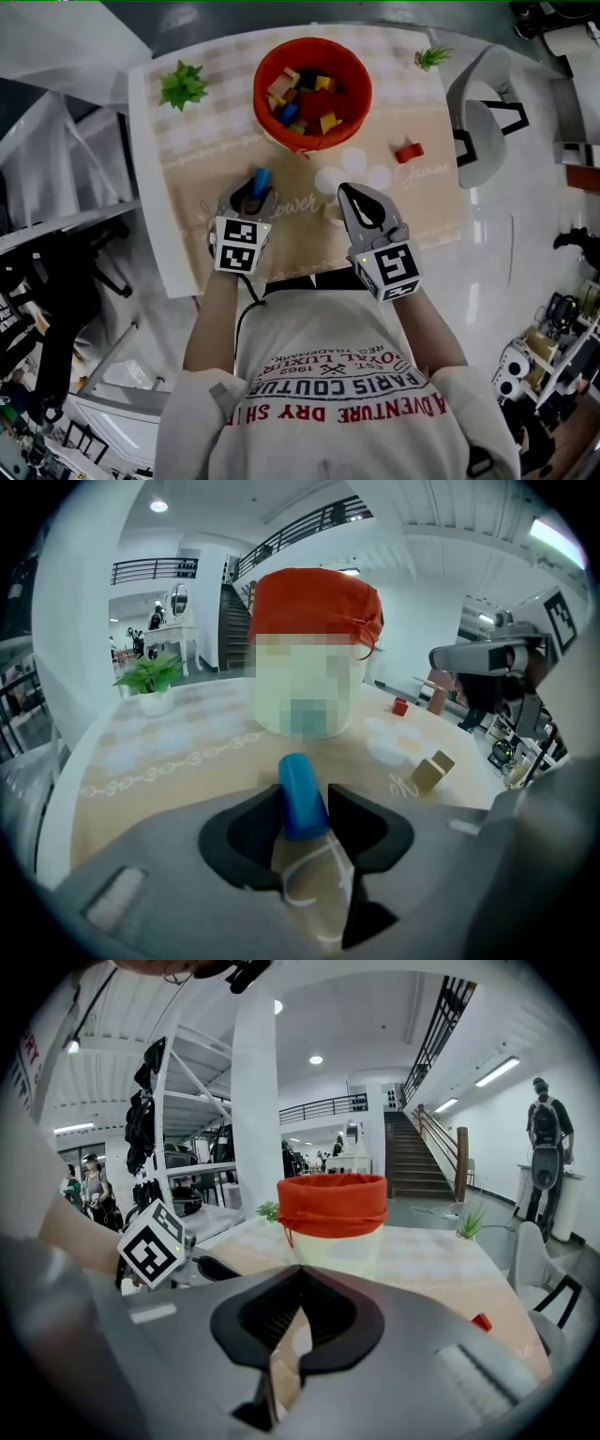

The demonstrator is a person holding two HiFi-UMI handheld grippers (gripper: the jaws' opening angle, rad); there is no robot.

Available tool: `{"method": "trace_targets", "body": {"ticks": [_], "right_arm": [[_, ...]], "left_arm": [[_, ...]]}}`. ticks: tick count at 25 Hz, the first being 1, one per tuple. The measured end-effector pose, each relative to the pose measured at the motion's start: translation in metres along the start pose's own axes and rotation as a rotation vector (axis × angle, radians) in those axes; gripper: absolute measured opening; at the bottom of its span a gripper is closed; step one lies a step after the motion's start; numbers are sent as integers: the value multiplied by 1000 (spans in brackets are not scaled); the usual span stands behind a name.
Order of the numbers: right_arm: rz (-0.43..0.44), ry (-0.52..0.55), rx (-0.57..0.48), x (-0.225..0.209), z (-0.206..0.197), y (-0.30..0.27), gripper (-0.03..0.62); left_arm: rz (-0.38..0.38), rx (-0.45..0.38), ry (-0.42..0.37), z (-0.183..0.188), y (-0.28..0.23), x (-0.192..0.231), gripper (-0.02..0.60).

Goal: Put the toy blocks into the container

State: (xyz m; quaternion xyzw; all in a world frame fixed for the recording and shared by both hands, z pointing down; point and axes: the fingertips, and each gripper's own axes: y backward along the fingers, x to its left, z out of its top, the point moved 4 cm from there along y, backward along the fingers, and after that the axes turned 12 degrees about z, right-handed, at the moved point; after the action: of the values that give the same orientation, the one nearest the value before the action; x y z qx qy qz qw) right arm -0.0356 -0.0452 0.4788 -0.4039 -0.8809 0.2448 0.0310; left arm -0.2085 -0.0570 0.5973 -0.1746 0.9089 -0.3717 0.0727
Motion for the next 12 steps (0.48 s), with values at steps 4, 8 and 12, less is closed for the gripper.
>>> {"method": "trace_targets", "body": {"ticks": [4, 8, 12], "right_arm": [[15, 9, -13, -1, 4, 7, 2], [38, 31, -45, -7, 16, 12, 2], [59, 62, -85, -12, 34, 21, 2]], "left_arm": [[17, -6, -6, 6, 10, -1, 154], [51, -79, -2, 31, 30, -4, 155], [83, -174, -23, 62, 54, -8, 155]]}}
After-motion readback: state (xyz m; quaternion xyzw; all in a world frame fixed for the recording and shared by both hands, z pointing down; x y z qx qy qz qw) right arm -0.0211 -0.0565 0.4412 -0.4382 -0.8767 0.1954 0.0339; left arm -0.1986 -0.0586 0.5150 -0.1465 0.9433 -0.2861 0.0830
